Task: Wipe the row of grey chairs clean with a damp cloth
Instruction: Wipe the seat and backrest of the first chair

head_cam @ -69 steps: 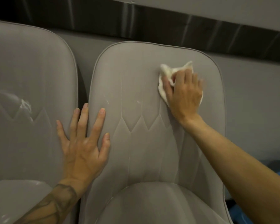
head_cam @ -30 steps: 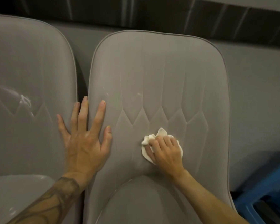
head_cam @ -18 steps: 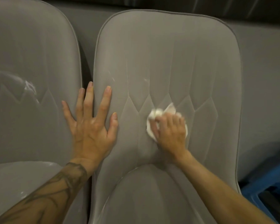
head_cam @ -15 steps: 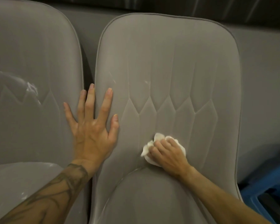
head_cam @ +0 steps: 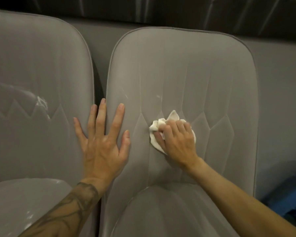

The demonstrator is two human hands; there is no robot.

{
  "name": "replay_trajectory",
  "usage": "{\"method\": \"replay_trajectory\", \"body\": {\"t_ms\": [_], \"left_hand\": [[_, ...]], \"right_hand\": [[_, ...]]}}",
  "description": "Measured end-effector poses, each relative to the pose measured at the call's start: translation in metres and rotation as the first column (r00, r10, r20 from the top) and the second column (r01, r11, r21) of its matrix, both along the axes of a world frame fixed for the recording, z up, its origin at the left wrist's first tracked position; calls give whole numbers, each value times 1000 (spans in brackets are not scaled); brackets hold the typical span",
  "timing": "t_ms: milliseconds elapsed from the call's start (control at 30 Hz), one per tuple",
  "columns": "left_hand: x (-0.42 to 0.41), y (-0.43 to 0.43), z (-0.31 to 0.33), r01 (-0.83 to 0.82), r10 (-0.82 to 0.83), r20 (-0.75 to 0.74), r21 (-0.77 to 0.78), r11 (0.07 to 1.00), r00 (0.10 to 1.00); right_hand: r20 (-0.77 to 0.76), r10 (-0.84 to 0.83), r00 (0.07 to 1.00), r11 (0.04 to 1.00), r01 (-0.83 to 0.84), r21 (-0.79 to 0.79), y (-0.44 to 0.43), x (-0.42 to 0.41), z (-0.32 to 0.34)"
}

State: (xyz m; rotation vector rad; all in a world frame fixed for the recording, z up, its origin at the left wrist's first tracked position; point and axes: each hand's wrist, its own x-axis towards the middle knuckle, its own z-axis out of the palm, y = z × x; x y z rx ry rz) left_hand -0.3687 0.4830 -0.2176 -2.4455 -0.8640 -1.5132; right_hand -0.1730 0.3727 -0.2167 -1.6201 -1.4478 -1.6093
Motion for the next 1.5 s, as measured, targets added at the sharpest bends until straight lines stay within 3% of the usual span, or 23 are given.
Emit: {"method": "replay_trajectory", "body": {"t_ms": [33,100,167,233,333,467,500,567,667,767,867,933,967,1033,1133,1200,1300,1433,1500], "left_hand": [[-1,-1,0,5,-5,5,0,1000,1000],[0,0,1,6,-6,3,10,1000,1000],[0,1,1,-7,7,-6,12,1000,1000],[-1,-1,0,-5,5,4,7,1000,1000],[1,0,1,4,-4,14,20,1000,1000],[1,2,-2,-4,4,5,24,1000,1000],[0,3,-2,-7,7,3,30,1000,1000],[2,5,-2,-10,10,3,37,999,1000],[2,5,-3,-23,22,11,40,999,1000],[2,5,-4,-23,22,10,49,999,1000],[2,6,-4,-20,20,-4,34,999,1000],[1,6,-4,-20,20,-10,35,999,1000],[1,6,-4,-16,16,-9,38,999,1000],[2,7,-4,-11,11,-1,43,999,1000],[2,6,-4,-7,6,14,45,999,1000],[2,5,-4,-8,7,15,51,999,1000],[3,7,-5,-19,19,14,55,998,1000],[3,10,-6,-27,27,1,58,998,1000],[3,7,-5,-20,20,7,52,998,1000]], "right_hand": [[28,8,1000,1000,-7,-19,-3,3,11],[43,-45,998,990,39,134,10,13,61],[-41,-97,994,948,105,301,36,21,129],[-199,-57,978,933,123,338,53,18,178],[-244,-3,970,937,88,338,55,2,150],[-81,39,996,998,-35,56,17,-21,59],[-50,38,998,998,-36,42,16,-14,69],[-51,-14,999,983,24,183,32,4,115],[-213,-83,973,948,143,285,60,12,187],[-242,-21,970,946,97,311,59,-1,153],[-107,29,994,990,-13,142,31,-21,80],[-31,21,999,997,-18,77,24,-15,83],[-18,-9,1000,991,12,132,29,-8,103],[-101,-38,994,966,62,251,47,4,154],[-297,-67,952,949,153,277,68,8,195],[-294,2,956,944,94,315,66,7,167],[-183,16,983,965,33,262,45,-11,62],[-92,-3,996,993,-8,-119,-3,-24,-83],[-20,27,999,959,-31,-281,-16,-21,-93]]}}
